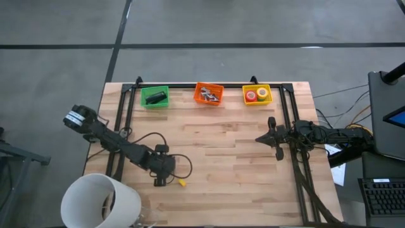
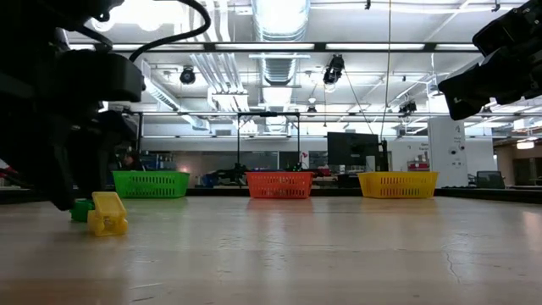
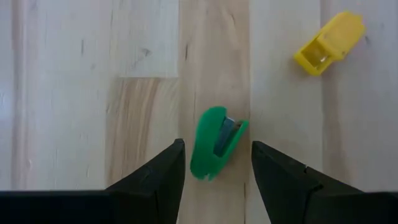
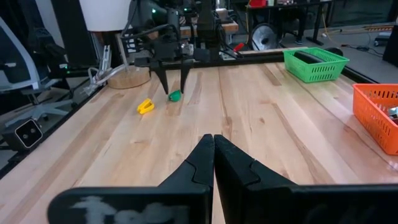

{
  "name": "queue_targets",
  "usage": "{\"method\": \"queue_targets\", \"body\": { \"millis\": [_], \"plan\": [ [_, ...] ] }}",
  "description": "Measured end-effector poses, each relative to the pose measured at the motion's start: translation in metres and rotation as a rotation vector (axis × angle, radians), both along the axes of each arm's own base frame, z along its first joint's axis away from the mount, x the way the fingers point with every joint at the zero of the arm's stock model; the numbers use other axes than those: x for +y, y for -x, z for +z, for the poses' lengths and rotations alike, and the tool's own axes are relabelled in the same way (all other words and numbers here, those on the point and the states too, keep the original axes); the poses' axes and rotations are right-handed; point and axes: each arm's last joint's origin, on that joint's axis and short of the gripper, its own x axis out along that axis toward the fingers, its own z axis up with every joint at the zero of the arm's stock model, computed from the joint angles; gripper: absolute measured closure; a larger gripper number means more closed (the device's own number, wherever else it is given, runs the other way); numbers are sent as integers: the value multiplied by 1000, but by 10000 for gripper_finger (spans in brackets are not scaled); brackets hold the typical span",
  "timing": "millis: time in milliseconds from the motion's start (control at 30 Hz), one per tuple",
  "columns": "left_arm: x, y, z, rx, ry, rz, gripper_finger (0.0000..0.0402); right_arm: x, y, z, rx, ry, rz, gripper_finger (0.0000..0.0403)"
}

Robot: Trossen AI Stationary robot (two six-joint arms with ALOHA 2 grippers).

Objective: Pick and place Stapler, Stapler remover, tape
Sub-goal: Put the green stapler into the green bin

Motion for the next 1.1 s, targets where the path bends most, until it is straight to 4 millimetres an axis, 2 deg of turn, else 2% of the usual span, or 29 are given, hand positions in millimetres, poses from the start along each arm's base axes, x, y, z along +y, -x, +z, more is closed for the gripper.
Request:
{"method": "queue_targets", "body": {
  "millis": [300,833,1100],
  "plan": [
    [4,6,-12,-23,-29,9,227,0,0,0,0,0,0,394],
    [5,-2,-8,-150,-86,81,321,0,0,0,1,0,0,394],
    [4,-3,-7,-151,-29,131,345,0,0,0,0,0,0,394]
  ]
}}
